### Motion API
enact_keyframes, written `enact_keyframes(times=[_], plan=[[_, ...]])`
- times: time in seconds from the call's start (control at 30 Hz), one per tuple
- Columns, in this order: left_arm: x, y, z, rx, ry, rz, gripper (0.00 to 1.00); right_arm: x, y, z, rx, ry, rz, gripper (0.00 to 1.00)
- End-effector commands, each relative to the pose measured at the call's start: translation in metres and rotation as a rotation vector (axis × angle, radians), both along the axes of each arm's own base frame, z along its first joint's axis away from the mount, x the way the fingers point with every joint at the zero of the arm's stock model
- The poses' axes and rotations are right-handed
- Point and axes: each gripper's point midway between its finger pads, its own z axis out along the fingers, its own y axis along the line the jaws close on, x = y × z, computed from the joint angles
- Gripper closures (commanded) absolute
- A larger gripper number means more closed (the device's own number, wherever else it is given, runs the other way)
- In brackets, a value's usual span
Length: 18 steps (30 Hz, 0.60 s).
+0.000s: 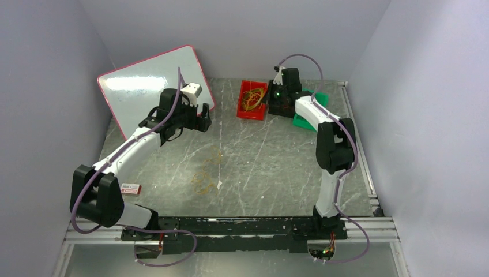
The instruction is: Untangle the cables
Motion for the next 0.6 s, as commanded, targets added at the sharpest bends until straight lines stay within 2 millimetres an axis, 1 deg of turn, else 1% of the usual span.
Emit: enact_keyframes(times=[0.0,0.17,0.37,0.57], plan=[[0.005,-0.004,0.012,-0.017,-0.016,-0.024,0.04,0.019,0.02,0.024,0.032,-0.072,0.026,1.0],[0.005,-0.004,0.012,-0.016,-0.017,-0.024,0.04,0.039,0.027,0.013,0.03,-0.066,0.026,1.0],[0.005,-0.004,0.01,-0.016,-0.01,-0.024,0.04,0.061,0.034,-0.016,0.016,-0.034,0.025,1.0],[0.005,-0.003,0.008,-0.012,-0.007,-0.022,0.04,0.074,0.038,-0.033,-0.006,-0.013,0.03,1.0]])
